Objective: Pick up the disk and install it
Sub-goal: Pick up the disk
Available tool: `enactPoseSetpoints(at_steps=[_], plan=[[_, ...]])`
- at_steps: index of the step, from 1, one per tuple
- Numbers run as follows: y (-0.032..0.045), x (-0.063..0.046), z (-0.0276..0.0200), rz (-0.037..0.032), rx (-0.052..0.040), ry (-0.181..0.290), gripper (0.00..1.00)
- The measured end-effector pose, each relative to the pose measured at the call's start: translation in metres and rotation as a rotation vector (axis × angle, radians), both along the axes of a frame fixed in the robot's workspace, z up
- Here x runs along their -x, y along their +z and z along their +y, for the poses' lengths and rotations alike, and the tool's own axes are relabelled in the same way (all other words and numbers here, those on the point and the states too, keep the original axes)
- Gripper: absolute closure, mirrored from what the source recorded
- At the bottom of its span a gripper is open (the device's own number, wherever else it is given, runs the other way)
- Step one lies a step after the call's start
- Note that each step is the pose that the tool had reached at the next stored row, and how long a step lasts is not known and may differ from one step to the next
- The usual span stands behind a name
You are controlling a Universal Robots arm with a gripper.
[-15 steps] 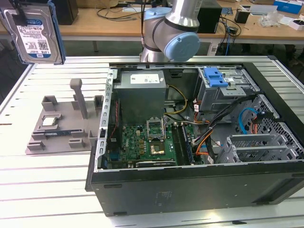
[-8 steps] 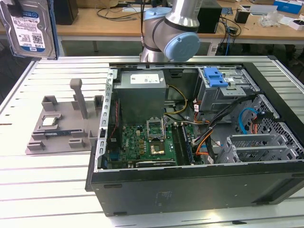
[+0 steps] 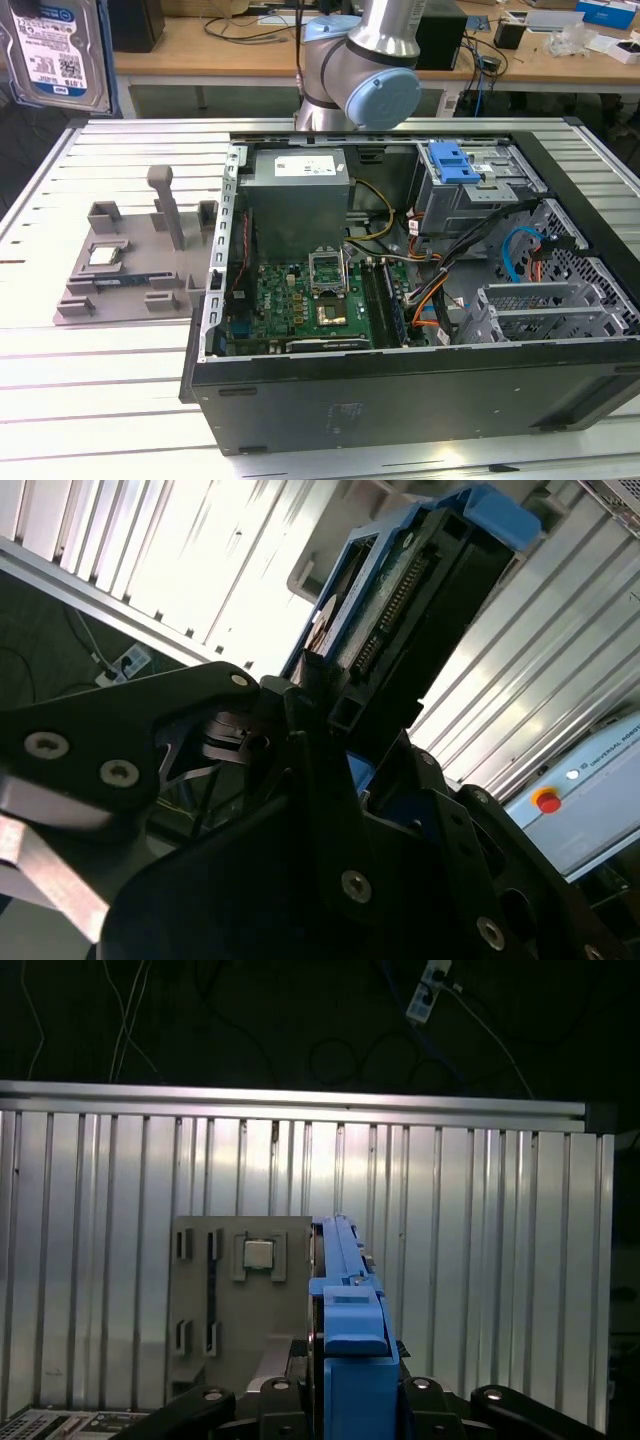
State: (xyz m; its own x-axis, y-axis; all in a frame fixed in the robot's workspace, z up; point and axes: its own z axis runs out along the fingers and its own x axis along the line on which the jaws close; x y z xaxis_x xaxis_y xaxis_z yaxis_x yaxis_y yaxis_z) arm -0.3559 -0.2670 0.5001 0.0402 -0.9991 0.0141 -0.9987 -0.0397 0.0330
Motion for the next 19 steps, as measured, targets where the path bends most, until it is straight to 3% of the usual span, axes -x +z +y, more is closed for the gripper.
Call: enactPoseSetpoints(at_steps=[7, 9, 19], plan=[[0.0157, 0.0, 0.0001, -0.0001, 0.0, 0.0, 0.63], [0.0246, 0.0, 0.0002, -0.0001, 0.0, 0.0, 0.63], [0.0523, 0.0, 0.0004, -0.0001, 0.0, 0.0, 0.63]])
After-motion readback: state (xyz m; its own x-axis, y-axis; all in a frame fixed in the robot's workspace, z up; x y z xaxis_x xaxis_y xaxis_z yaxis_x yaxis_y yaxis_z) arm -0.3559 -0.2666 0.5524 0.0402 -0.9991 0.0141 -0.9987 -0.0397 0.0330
